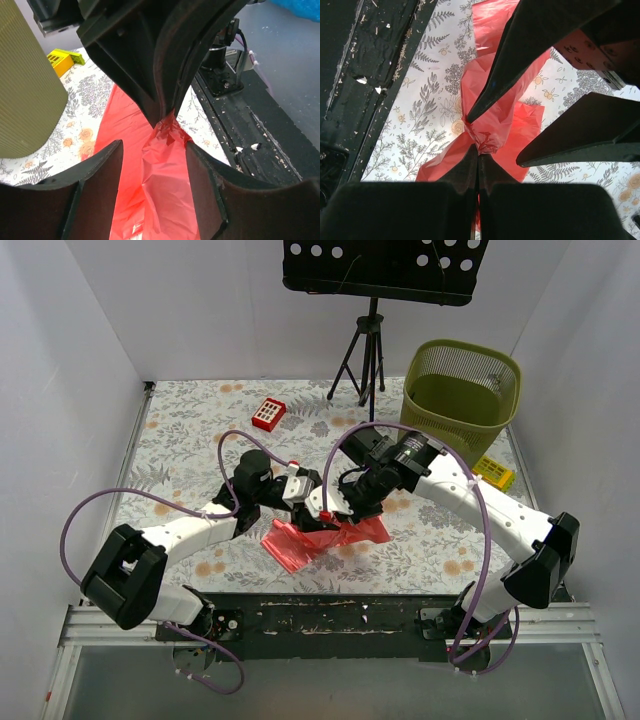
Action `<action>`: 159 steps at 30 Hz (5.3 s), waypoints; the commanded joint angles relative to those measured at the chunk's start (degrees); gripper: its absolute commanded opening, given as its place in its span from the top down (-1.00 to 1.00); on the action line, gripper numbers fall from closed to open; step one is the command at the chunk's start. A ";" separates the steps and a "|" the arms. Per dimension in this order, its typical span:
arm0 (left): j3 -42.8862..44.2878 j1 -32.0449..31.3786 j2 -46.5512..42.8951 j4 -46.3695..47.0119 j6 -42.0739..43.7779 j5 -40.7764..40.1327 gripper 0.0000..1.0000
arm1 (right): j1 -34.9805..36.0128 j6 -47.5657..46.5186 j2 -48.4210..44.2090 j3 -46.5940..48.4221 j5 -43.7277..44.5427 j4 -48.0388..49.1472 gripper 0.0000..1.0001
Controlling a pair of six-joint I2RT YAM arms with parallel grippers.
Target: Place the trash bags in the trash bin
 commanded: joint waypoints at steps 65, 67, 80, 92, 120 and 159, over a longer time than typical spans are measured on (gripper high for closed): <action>2.78 11.41 -11.85 -14.78 -18.84 -12.56 0.03 | -1.80 12.29 -14.44 -20.97 1.68 34.53 0.97; 4.80 11.41 -12.56 -22.32 -6.35 -9.84 0.00 | -1.71 10.35 -13.30 -19.22 1.60 33.39 0.97; 14.12 10.88 -2.90 -35.44 27.09 2.65 -0.01 | -0.31 -1.86 -6.70 -4.80 -2.97 15.20 0.97; 20.01 6.04 1.23 -49.41 40.88 8.90 -0.02 | -0.04 -1.35 -3.36 -1.89 -1.13 11.22 0.97; 3.76 5.34 -11.59 -20.34 -19.17 -32.46 1.00 | -5.85 21.40 -1.87 -5.49 -13.50 20.81 0.97; 2.69 13.70 -3.53 -46.97 28.66 -19.67 0.25 | -24.92 32.75 -11.53 -15.60 0.45 42.34 0.97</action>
